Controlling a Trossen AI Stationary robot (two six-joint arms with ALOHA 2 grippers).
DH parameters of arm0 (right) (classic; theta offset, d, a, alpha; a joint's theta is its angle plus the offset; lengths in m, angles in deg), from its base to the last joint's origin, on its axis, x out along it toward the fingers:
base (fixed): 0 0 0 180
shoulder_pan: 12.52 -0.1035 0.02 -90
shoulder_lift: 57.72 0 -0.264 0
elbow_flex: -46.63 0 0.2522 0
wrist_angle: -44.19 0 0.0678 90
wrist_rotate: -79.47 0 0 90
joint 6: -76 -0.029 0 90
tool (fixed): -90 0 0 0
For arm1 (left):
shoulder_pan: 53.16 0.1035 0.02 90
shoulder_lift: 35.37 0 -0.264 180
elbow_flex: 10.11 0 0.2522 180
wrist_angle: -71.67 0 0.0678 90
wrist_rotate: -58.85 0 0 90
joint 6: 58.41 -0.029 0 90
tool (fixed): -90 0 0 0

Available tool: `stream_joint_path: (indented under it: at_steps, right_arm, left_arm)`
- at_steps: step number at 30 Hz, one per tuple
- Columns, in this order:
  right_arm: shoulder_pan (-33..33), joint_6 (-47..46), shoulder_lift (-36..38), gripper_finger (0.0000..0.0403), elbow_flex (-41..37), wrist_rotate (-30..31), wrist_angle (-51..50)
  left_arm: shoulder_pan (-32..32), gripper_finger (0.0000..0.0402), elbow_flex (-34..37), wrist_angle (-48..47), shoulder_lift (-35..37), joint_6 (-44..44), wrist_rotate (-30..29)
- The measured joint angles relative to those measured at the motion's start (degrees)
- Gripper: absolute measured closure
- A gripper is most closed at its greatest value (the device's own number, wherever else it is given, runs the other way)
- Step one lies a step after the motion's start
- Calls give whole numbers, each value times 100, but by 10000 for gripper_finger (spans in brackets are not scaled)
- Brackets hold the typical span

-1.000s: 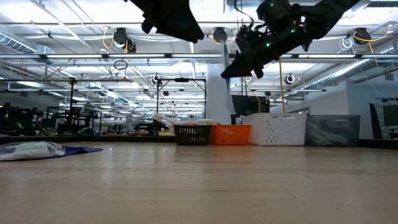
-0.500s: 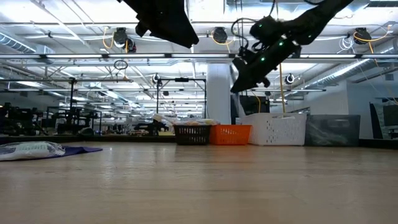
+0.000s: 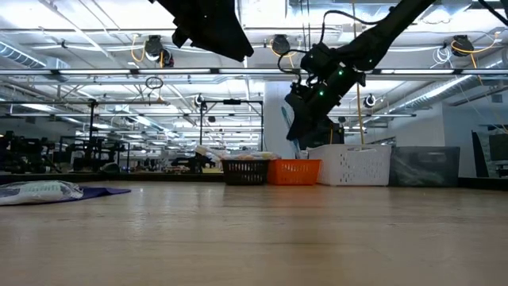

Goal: Pick & Place Toothbrushes
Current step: Put the blue toothbrush into the orange bin, then put the green toothbrush into the gray bin

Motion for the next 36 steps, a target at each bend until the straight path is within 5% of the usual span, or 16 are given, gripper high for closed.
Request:
stream_joint_path:
  at_steps: [13,36]
  right_arm:
    - [70,-18,19,387,14,1,-382]
    - [72,174,21,279,3,169,-205]
  left_arm:
    - [0,270,0,-1,0,20,0]
    - [-8,270,0,-98,0,178,8]
